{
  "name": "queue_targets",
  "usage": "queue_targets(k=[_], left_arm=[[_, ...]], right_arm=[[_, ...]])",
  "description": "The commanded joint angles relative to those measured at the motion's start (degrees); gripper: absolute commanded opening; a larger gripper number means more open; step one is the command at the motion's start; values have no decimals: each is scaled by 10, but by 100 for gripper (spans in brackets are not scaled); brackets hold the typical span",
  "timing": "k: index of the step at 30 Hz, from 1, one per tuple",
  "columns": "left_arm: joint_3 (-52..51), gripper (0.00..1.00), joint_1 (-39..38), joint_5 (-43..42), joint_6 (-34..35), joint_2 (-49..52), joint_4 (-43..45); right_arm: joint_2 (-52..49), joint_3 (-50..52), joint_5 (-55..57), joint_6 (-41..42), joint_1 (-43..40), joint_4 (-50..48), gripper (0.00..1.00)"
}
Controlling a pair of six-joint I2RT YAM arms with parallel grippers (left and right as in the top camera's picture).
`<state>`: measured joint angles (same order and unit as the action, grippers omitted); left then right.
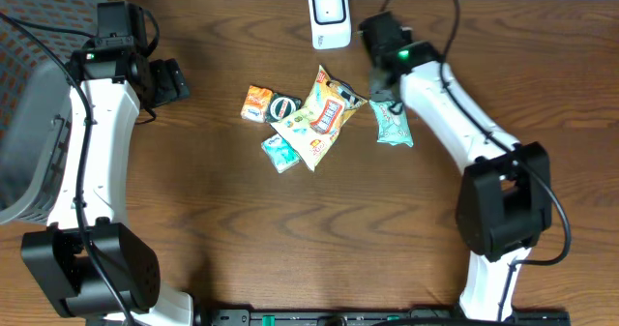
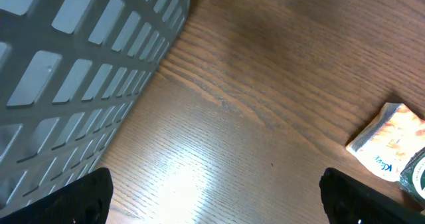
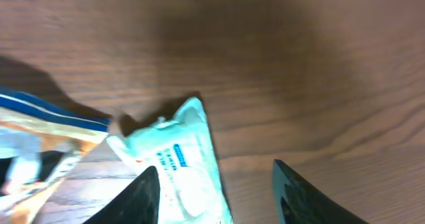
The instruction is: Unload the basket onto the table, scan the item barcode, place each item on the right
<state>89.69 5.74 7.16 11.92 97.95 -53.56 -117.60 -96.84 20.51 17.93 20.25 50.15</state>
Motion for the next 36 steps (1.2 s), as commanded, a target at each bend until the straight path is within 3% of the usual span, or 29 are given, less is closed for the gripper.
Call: queue_targets(k=[1, 7, 14, 22, 25, 36], left_arm=[[-3, 98, 1, -1, -5, 5, -1], [-3, 98, 1, -1, -5, 5, -1], [-3, 98, 1, -1, -5, 5, -1], [-3, 98, 1, -1, -5, 5, -1], [-3, 98, 1, -1, -5, 5, -1], [-3, 97, 1, -1, -5, 5, -1]], right_arm=[[3, 35, -92, -5, -22, -7, 46], [3, 110, -167, -35, -38, -77, 48], [3, 172, -164, -39, -38, -133, 51], [3, 179, -164, -38, -38, -144, 21], [3, 179, -164, -38, -37, -149, 2], [17, 75, -161, -39, -37, -157, 1]])
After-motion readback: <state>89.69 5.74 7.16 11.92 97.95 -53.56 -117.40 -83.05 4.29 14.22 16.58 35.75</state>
